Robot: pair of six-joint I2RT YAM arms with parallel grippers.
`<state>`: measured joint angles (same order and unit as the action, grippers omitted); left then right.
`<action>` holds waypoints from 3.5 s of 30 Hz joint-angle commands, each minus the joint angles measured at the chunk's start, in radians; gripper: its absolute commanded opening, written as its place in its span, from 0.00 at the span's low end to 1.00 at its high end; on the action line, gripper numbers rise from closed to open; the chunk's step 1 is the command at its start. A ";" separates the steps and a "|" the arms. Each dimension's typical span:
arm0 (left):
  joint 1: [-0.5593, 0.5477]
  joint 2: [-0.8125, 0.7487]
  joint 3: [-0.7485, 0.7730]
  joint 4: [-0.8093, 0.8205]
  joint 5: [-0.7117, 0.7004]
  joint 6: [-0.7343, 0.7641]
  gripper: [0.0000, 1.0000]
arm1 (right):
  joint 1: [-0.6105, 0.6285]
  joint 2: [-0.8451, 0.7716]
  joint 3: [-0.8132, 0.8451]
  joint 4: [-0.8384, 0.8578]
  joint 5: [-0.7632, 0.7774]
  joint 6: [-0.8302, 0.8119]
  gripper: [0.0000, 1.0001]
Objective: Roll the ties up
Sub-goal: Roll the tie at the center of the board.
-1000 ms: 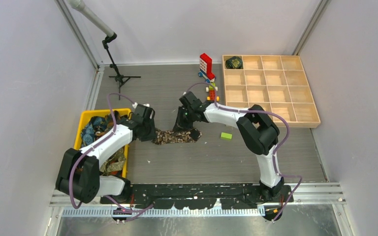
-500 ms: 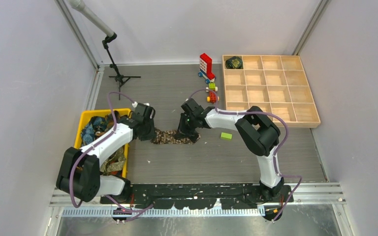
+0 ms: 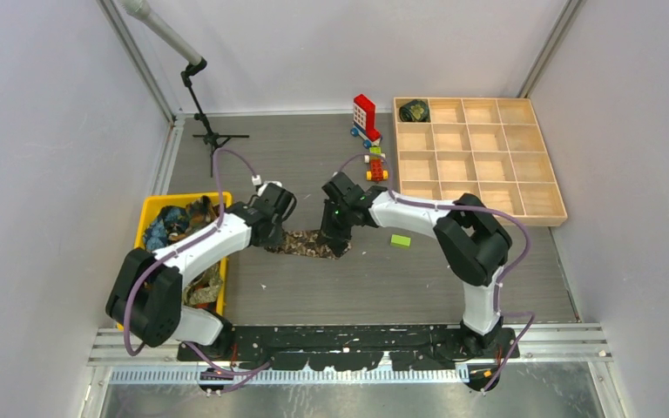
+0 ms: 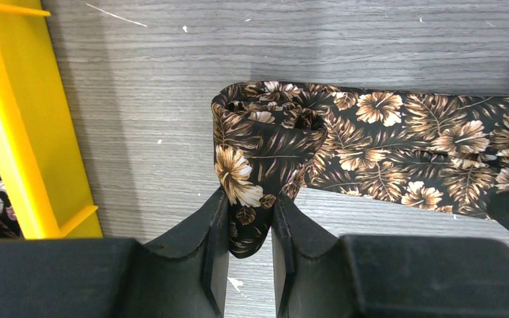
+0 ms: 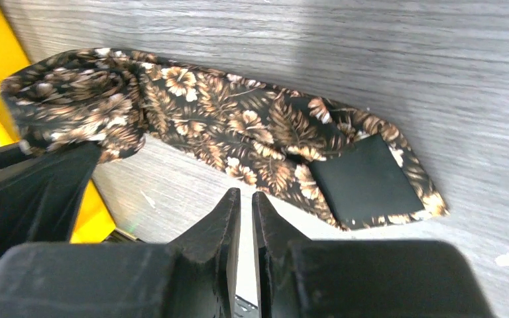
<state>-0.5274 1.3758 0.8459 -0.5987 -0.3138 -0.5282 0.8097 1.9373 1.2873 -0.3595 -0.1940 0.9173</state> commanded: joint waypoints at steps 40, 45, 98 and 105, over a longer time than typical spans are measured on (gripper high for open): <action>-0.430 0.572 0.435 -0.319 -0.452 0.068 0.37 | -0.161 -0.689 -0.293 -0.137 0.352 0.117 0.24; -0.430 0.568 0.449 -0.325 -0.420 0.082 0.45 | -0.161 -0.697 -0.277 -0.153 0.355 0.114 0.24; 0.375 -0.097 -0.015 0.133 0.602 0.031 0.71 | 0.021 0.005 0.064 0.242 0.036 0.186 0.30; 0.377 -0.115 -0.093 0.240 0.577 -0.018 0.72 | 0.023 0.037 0.058 0.247 0.027 0.202 0.25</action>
<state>-0.1558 1.3037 0.7876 -0.4572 0.2619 -0.5095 0.8284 1.9594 1.3163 -0.1509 -0.1528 1.1030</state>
